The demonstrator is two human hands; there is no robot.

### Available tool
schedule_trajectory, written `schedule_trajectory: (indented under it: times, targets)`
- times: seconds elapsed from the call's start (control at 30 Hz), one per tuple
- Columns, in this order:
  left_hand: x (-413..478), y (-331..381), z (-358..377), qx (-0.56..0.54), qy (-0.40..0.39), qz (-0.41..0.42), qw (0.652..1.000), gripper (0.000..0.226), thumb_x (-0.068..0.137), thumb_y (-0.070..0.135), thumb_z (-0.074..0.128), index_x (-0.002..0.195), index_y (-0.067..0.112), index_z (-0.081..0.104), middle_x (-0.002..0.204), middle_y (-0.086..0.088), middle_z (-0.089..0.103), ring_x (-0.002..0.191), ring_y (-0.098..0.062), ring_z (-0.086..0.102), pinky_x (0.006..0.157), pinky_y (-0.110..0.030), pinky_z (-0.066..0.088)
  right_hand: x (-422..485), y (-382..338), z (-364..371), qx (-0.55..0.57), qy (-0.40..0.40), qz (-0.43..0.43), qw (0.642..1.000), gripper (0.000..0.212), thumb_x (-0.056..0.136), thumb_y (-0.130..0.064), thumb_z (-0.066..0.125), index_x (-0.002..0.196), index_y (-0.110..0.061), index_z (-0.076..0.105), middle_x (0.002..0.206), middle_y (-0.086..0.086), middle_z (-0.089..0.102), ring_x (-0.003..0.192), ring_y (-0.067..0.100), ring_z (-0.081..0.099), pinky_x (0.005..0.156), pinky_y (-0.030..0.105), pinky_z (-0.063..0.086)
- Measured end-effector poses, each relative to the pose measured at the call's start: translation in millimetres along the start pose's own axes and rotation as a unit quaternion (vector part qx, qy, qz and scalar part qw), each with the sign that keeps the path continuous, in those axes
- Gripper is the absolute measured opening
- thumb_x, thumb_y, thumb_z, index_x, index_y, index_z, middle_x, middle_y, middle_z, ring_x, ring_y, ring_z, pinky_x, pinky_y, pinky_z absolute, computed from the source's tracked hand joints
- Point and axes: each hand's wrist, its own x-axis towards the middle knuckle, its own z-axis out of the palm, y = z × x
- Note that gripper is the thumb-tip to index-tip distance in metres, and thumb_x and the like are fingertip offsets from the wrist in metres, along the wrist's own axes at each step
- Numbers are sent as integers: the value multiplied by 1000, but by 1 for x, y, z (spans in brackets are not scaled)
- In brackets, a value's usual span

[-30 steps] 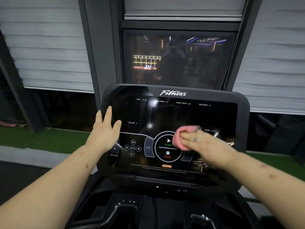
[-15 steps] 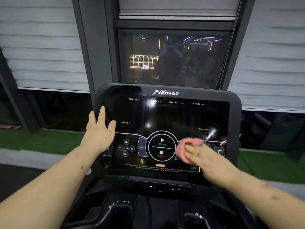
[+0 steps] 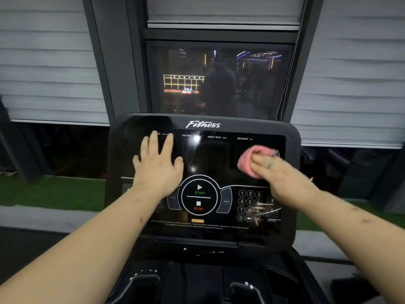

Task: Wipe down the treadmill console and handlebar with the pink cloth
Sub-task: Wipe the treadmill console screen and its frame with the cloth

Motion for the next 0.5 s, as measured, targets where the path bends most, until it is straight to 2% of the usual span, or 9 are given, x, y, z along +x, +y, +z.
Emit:
schedule_trajectory:
  times: [0.1,0.2,0.3,0.37,0.43,0.5]
  targets:
    - [0,28,6,17,-2,40,999,68,101,52,35,160,36,5,170,-4,-6,156,-29,-9,122,-63,14,19,15,-14,17,50,47,997,88,70,15,44,153,-13,41,162,8,35,148,31,34,117,50,34]
    - [-4,51,13,27,-5,67,997,67,101,53,34,160,36,7,171,-5,-5,156,-30,-8,122,-63,12,9,-2,-6,23,74,67,995,93,65,18,53,153,-11,42,162,12,35,147,33,34,118,52,34]
    - [-9,67,19,42,-6,91,995,67,101,53,33,160,35,8,171,-6,-3,156,-30,-8,122,-63,9,-24,-24,20,15,26,30,999,96,61,13,63,152,-10,43,162,12,35,150,29,30,119,52,33]
    - [-11,76,21,54,-12,108,993,67,101,52,32,161,34,9,171,-6,-3,156,-30,-8,122,-64,7,-49,-35,39,14,2,15,1000,93,60,10,66,149,-8,47,158,14,42,146,31,36,114,54,38]
    - [-12,84,22,60,-20,121,991,68,101,53,32,161,33,8,171,-7,-4,156,-30,-9,122,-64,7,-71,-47,54,14,-26,-15,999,88,63,6,66,148,-11,46,155,13,46,143,32,42,110,54,43]
    - [-13,89,23,62,-26,128,989,67,101,53,31,161,33,8,171,-7,-5,156,-31,-10,122,-65,6,-86,-56,58,11,-53,-45,998,78,73,-1,57,148,-16,42,155,9,45,143,29,44,111,52,43]
